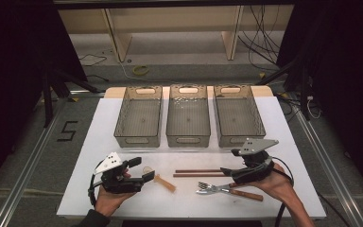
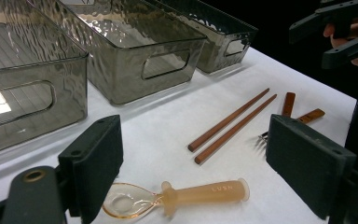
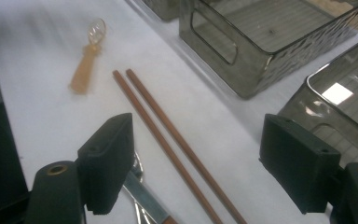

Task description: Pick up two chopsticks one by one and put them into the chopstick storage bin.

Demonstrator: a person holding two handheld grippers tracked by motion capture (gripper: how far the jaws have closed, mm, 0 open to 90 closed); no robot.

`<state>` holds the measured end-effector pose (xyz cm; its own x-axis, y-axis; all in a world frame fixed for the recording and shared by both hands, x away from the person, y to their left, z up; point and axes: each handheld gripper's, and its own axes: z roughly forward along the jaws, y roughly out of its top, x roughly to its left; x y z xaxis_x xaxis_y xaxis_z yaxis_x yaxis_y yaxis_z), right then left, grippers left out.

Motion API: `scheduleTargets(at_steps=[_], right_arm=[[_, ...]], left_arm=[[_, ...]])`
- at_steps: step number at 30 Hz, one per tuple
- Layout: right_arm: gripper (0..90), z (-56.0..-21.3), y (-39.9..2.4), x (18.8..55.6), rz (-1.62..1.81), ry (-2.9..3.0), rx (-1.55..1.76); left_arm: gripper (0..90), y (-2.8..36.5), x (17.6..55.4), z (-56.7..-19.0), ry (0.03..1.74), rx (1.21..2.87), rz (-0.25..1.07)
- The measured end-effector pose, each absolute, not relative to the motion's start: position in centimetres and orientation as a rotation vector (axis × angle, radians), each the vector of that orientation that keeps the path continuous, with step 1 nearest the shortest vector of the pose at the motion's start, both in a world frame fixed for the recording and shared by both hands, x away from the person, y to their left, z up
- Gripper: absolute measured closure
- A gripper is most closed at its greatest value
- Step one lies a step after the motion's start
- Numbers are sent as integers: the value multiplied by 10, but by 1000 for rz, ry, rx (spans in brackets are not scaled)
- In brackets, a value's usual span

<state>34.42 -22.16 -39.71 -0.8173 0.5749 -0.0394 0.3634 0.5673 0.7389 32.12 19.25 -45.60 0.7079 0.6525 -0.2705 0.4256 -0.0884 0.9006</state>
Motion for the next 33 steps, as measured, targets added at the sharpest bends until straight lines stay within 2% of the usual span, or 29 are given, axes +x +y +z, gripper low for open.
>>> scheduleTargets(at_steps=[2, 10, 22, 33], right_arm=[[254, -396, -219, 348, 1060, 2551, 772], [335, -396, -213, 364, 971, 2598, 760], [374, -408, -199, 381, 777, 2765, 700], [496, -429, -177, 404, 486, 2924, 573]], left_arm=[[183, 193, 321, -456, 863, 1719, 238], [183, 193, 321, -456, 863, 1719, 239], [182, 193, 322, -455, 862, 1720, 239], [182, 193, 322, -455, 859, 1720, 235]])
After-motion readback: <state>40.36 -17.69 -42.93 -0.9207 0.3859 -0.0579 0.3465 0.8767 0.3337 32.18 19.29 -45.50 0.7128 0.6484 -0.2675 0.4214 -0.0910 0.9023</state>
